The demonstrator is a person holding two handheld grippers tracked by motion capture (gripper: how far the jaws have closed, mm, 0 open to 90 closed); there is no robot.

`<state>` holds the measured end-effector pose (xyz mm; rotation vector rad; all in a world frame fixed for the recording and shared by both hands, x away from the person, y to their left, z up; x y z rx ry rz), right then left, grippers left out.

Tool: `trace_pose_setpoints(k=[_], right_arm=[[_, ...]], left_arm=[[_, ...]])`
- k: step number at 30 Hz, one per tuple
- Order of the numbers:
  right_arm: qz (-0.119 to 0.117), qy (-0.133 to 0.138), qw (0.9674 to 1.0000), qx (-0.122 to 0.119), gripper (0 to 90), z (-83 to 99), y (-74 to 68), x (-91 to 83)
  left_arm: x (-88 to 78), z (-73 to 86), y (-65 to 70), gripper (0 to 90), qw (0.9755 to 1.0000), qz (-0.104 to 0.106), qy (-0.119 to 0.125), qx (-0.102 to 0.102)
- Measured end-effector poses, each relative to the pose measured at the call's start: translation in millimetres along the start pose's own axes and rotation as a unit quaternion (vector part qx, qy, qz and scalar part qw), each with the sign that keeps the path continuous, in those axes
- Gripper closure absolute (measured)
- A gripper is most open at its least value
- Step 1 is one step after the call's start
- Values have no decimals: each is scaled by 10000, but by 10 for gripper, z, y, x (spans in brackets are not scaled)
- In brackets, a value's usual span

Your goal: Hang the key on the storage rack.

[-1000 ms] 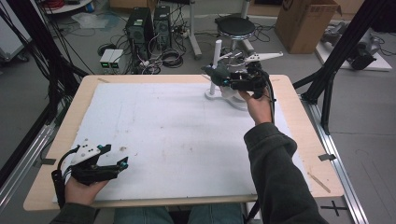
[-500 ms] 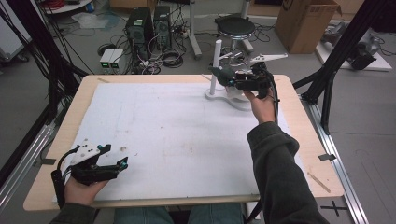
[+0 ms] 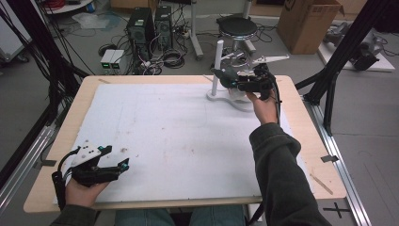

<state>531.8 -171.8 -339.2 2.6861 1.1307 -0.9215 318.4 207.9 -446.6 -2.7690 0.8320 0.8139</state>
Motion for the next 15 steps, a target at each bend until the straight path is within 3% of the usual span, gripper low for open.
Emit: trace_pose_setpoints(k=[15], right_arm=[[85, -108, 9998, 151, 529, 55, 87, 53]], left_arm=[[-3, -1, 0, 210, 10000, 6, 4, 13]])
Point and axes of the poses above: each handheld gripper's, and its own axes: x roughly forward along the jaws, z roughly out of its underside, y roughly to its right, the point moved 10 cm from there along x, roughly forward along the jaws, and after that the axes turned 5 degrees about -y, right-handed, at the moved point
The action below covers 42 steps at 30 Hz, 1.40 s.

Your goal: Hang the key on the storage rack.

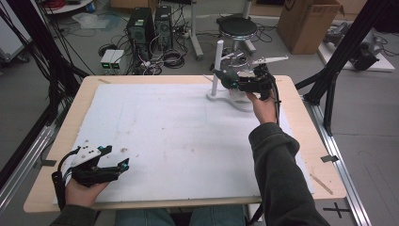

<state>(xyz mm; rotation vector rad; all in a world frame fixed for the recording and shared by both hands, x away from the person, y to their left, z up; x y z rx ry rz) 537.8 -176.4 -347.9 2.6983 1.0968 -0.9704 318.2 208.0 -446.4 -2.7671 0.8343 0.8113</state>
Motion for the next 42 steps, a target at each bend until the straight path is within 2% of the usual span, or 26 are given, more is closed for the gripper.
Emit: trace_pose_setpoints(k=[13, 15, 24, 30, 42], right_arm=[[89, -146, 9998, 66, 529, 60, 55, 31], [134, -107, 9999, 19, 528, 69, 73, 39], [190, -260, 9994, 121, 528, 155, 110, 94], [243, -251, 9993, 133, 528, 171, 132, 119], [305, -369, 9987, 160, 527, 238, 125, 212]], left_arm=[[0, -1, -1, 210, 10000, 9, 7, -4], [0, -2, -2, 210, 10000, 10, 7, -7], [0, -4, -2, 210, 10000, 11, 15, -11], [-1, -4, -2, 210, 10000, 15, 12, -4], [-2, -10, -4, 210, 10000, 21, 25, -9]])
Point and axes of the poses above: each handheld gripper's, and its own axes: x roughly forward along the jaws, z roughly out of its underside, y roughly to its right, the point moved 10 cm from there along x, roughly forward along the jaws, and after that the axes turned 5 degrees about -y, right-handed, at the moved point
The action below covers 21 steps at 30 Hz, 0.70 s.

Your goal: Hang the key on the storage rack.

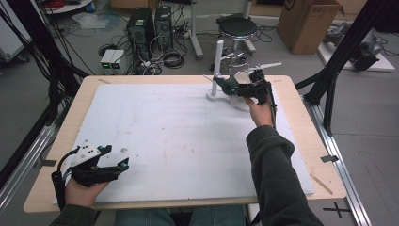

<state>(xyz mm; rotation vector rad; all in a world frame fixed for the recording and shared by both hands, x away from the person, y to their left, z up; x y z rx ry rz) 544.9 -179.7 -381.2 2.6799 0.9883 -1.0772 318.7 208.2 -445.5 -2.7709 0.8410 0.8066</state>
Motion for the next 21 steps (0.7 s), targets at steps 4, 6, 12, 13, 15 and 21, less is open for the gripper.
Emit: trace_pose_setpoints(k=[4, 6, 12, 13, 15, 21], right_arm=[[1, -26, 10000, -13, 526, 5, -24, 22], [7, -25, 10000, -34, 525, 9, -31, 31], [-8, -63, 10000, -38, 519, 41, -30, 75], [-12, -69, 10000, -32, 518, 43, -31, 77], [-13, -28, 10000, -54, 517, 31, -30, 82], [-12, -63, 9999, -93, 516, 30, -52, 123]], left_arm=[[-4, -4, -2, 210, 10000, -8, 13, 9], [-5, -2, -1, 210, 10000, -11, 7, 8], [7, -3, 6, 210, 10000, -10, 0, 10], [8, -3, 7, 210, 10000, -8, -2, 6], [11, -4, 1, 210, 10000, -9, -7, 6], [19, -11, 13, 210, 10000, -3, -4, 11]])
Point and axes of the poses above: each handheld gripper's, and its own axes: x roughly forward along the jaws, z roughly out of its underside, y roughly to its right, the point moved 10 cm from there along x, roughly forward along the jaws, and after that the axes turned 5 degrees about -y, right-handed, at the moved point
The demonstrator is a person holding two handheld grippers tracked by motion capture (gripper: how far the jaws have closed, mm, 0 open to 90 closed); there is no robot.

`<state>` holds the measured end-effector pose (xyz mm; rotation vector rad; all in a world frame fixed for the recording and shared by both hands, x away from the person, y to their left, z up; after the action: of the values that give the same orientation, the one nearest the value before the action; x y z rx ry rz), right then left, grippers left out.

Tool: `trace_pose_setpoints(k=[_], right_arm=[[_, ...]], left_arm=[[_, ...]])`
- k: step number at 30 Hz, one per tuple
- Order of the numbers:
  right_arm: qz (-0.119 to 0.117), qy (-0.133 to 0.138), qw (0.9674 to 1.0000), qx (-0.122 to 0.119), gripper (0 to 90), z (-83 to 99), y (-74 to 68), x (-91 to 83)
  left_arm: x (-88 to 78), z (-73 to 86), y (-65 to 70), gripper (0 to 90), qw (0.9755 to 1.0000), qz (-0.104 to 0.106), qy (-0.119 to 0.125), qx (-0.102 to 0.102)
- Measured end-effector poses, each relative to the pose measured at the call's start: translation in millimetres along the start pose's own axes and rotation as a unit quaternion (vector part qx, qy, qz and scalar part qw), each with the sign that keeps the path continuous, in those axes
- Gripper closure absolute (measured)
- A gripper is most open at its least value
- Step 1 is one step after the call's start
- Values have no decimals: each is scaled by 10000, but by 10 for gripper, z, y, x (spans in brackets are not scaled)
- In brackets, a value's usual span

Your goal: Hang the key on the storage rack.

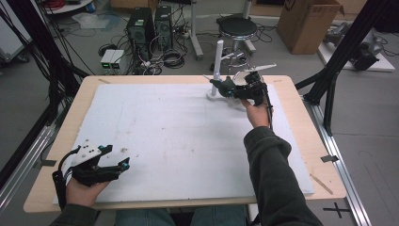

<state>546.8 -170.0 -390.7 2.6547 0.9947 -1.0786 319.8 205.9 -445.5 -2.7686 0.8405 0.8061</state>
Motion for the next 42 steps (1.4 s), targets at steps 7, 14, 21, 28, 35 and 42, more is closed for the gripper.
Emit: trace_pose_setpoints(k=[7, 14, 21, 28, 35, 42], right_arm=[[-47, -34, 10000, -20, 512, -5, -47, 75], [-89, -90, 9999, -44, 505, -3, -98, 150], [-146, -115, 9998, -28, 518, 9, -121, 203], [-170, -71, 9998, 8, 521, 3, -112, 171], [-213, -21, 9998, 14, 490, -2, -111, 132], [-322, 100, 9994, 82, 431, 28, -147, 44]], left_arm=[[12, -3, 4, 210, 10000, 11, 7, -29], [5, -2, -5, 210, 10000, -6, 13, -44], [22, -3, 7, 210, 10000, 17, -9, -35], [30, -6, 12, 210, 10000, 21, -10, -6], [31, -3, -1, 210, 10000, 30, -4, -30], [38, 2, 1, 210, 10000, 31, -20, -25]])
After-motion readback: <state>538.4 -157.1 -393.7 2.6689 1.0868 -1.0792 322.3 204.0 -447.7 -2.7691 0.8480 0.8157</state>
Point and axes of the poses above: each handheld gripper's, and its own axes: x roughly forward along the jaws, z roughly out of its underside, y roughly to its right, the point moved 10 cm from there along x, roughly forward along the jaws, and after that the axes turned 5 degrees about -y, right-handed, at the moved point
